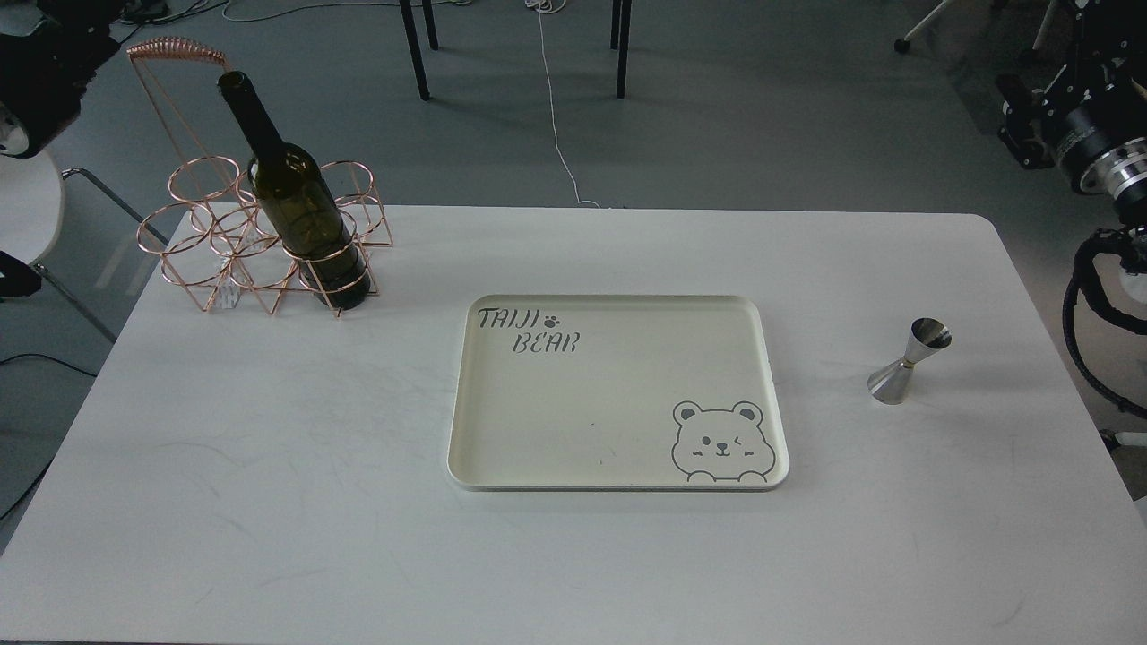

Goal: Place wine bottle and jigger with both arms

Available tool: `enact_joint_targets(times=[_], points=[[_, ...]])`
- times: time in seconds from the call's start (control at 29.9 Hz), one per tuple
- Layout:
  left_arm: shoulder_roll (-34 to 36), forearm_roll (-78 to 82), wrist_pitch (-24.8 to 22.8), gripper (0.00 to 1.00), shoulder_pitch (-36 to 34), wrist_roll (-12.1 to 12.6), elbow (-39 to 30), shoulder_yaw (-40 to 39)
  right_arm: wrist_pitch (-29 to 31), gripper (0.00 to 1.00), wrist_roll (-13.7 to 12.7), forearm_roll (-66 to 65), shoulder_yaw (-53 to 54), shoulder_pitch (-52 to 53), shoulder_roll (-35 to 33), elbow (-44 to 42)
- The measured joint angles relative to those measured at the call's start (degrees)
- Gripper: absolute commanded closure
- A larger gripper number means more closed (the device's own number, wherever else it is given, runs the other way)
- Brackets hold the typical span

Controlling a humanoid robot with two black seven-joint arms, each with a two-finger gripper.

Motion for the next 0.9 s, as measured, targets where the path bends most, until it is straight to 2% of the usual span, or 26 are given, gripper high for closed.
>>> enact_joint_targets(times=[0.07, 0.17, 0.23, 0.33, 0.63, 0.8, 0.9], points=[[0.1, -5.4, -0.1, 0.02, 0.6, -0.8, 0.4, 0.1, 0.0, 0.01, 0.0, 0.3, 0.3, -0.6, -0.1, -0.1], [-0.2, -14.6, -1.0, 0.02, 1.8, -4.4, 1.7, 0.2, 0.0, 0.01, -0.3, 3.0, 0.8, -1.6, -0.1, -0.7], [-0.7, -21.2, -3.2, 0.02, 2.8, -7.2, 3.4, 0.3, 0.0, 0.01, -0.5, 6.5, 0.9, -1.9, -0.1, -1.5], [-2.2, -30.9, -7.9, 0.02, 4.7, -9.2, 6.6, 0.3, 0.4, 0.01, -1.3, 12.5, 1.0, -2.1, -0.1, -2.4], [-9.5, -55.3, -18.4, 0.02, 7.9, -9.4, 19.1, -0.1, 2.2, 0.01, -3.3, 22.5, 1.5, -4.6, 0.2, -4.9], [-12.3, -60.0, -20.9, 0.02, 10.0, -9.3, 20.2, -1.5, 7.7, 0.01, -3.9, 23.2, 4.0, -5.5, 4.2, -13.6], [-14.0, -61.2, -22.3, 0.02, 12.2, -9.3, 20.1, -4.7, 11.3, 0.01, -5.3, 24.1, 6.2, -6.2, 5.4, -17.2]])
